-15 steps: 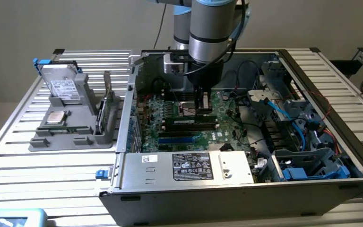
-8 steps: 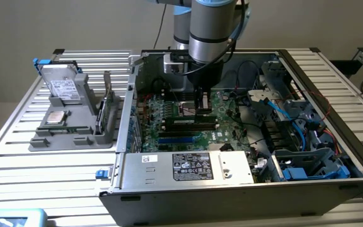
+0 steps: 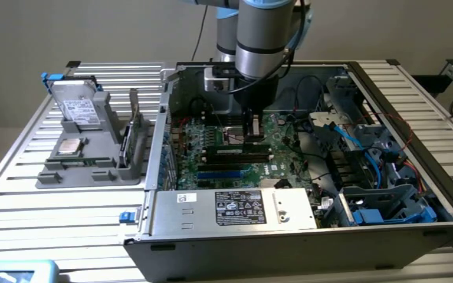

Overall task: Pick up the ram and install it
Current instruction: 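Insert the ram into the slot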

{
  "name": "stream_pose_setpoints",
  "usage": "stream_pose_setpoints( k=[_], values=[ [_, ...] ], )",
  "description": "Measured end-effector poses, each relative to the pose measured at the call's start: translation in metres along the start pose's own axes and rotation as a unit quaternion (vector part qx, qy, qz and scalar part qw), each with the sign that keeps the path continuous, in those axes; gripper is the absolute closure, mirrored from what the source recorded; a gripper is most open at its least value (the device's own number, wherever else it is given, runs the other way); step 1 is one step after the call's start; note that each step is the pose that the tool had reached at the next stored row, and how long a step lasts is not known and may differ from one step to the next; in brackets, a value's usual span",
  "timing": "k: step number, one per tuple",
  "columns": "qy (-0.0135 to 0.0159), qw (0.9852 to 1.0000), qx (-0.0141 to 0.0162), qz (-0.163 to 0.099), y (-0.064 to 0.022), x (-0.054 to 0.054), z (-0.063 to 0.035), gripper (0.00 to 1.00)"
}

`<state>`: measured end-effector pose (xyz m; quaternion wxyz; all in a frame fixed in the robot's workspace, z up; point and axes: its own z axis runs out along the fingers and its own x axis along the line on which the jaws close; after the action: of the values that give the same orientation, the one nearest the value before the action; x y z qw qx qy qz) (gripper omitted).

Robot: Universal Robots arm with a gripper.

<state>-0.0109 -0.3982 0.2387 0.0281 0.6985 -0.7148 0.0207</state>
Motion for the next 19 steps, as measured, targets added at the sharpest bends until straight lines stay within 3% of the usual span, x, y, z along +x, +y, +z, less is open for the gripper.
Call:
stream_pose_setpoints(
  k=[19],
  values=[
    [0.0002, 1.0000, -0.0001, 0.000, 0.0000, 0.0014, 0.0043, 0.88]
  ],
)
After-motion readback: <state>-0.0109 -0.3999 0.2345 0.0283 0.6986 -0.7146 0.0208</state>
